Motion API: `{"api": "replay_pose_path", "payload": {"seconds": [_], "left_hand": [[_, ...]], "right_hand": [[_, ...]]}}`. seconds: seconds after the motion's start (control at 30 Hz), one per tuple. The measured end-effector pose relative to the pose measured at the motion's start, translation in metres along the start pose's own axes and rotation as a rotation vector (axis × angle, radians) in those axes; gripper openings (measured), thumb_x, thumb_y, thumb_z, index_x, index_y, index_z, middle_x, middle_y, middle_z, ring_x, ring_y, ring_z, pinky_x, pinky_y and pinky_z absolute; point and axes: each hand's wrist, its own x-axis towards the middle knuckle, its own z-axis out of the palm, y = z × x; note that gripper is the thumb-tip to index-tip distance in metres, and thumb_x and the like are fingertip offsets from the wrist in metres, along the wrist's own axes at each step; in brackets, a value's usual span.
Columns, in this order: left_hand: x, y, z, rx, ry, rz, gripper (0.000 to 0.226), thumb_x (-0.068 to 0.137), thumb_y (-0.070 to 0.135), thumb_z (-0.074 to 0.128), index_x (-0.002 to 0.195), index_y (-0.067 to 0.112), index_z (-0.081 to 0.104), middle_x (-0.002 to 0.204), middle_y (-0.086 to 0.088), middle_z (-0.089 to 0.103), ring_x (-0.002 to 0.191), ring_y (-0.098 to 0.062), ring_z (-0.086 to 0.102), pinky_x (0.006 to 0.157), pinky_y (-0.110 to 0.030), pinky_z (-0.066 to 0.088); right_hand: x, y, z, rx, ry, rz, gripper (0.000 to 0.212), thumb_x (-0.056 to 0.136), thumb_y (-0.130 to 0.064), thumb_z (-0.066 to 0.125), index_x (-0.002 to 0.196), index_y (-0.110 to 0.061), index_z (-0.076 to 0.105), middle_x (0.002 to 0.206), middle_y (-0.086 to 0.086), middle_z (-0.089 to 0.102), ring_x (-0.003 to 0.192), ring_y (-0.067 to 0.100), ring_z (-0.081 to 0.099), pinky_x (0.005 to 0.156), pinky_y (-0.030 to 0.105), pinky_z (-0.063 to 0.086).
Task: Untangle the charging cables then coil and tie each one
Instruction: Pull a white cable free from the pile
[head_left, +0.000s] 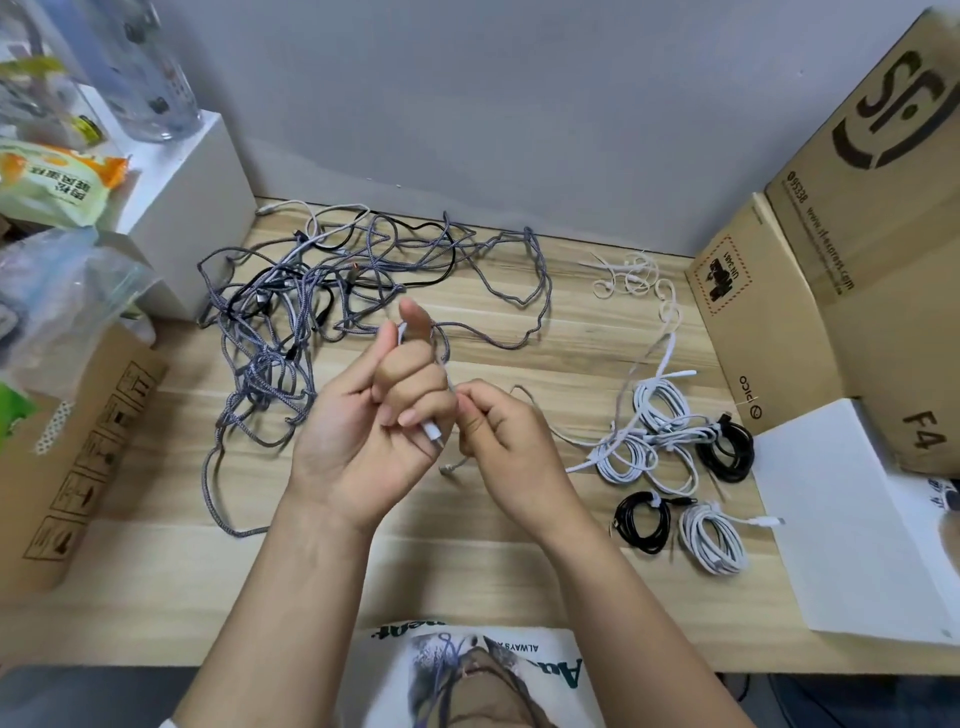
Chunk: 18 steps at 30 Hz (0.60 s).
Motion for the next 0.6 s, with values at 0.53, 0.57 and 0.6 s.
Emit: {"api": "replay_pose_path", "payload": {"seconds": [0.53,0.57,0.6], "left_hand": [[0.006,-0.011,-0.012,1.041,0.363,0.487,0.022,0.102,0.009,0.027,0.114,0.011,0.046,0.089,-0.007,0.072,0.063,-0.013,0.067,0.055,-0.018,0.052],[0.004,-0.009,-0.013,1.099,0.346,0.471,0.023,0.103,0.009,0.027,0.118,0.01,0.044,0.094,-0.009,0.071,0.072,-0.014,0.07,0.062,-0.018,0.054],[0.003,-0.007,-0.014,1.151,0.325,0.457,0.025,0.103,0.01,0.026,0.122,0.009,0.041,0.098,-0.009,0.069,0.08,-0.013,0.07,0.068,-0.019,0.055]], "right_hand": [[-0.016,-0.02,-0.004,-0.419,-0.032,-0.059,0.029,0.084,-0.042,0.049,0.077,-0.02,0.066,0.047,-0.001,0.048,0.053,0.02,0.045,0.055,0.031,0.034],[-0.017,-0.019,-0.007,-0.403,0.006,-0.068,0.029,0.081,-0.044,0.051,0.071,-0.021,0.065,0.042,-0.005,0.04,0.048,0.013,0.037,0.054,0.03,0.031],[-0.018,-0.018,-0.01,-0.387,0.042,-0.084,0.027,0.079,-0.044,0.053,0.068,-0.021,0.064,0.039,-0.007,0.035,0.044,0.009,0.033,0.052,0.029,0.03]]}}
